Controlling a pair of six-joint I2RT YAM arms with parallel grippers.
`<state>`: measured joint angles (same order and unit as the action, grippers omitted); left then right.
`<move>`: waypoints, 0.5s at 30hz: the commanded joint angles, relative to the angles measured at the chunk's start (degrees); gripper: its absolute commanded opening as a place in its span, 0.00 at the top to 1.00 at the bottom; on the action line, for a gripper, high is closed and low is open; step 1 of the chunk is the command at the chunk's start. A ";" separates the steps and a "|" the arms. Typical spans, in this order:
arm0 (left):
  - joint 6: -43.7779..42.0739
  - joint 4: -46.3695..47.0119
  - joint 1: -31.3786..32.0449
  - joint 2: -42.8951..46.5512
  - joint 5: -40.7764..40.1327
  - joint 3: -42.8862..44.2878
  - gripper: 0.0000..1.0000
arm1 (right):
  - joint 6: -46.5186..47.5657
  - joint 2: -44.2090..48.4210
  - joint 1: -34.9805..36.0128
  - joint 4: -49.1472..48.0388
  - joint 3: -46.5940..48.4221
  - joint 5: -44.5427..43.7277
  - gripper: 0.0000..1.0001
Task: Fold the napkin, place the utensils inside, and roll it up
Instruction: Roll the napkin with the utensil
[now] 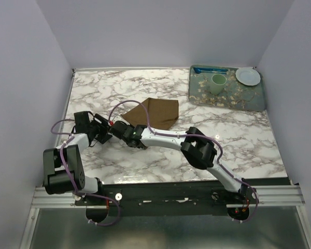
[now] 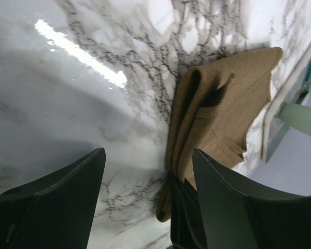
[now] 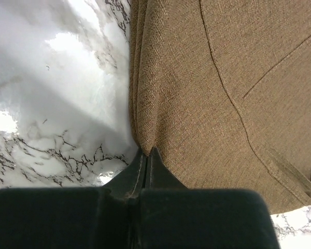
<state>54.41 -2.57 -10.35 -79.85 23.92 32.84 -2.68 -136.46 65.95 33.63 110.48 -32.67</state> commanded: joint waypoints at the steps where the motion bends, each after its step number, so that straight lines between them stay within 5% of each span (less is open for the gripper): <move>1: 3.06 11.95 -0.46 -2.58 8.94 -2.33 0.22 | -2.77 2.16 -1.53 -0.84 -2.46 5.24 0.99; 15: 8.08 21.46 3.49 -3.99 9.74 -5.94 0.21 | -6.46 7.35 -6.80 -2.95 -5.71 20.96 0.99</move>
<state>60.34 13.72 -8.99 -83.50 32.23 28.42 -6.28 -132.07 60.82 31.90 106.37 -18.68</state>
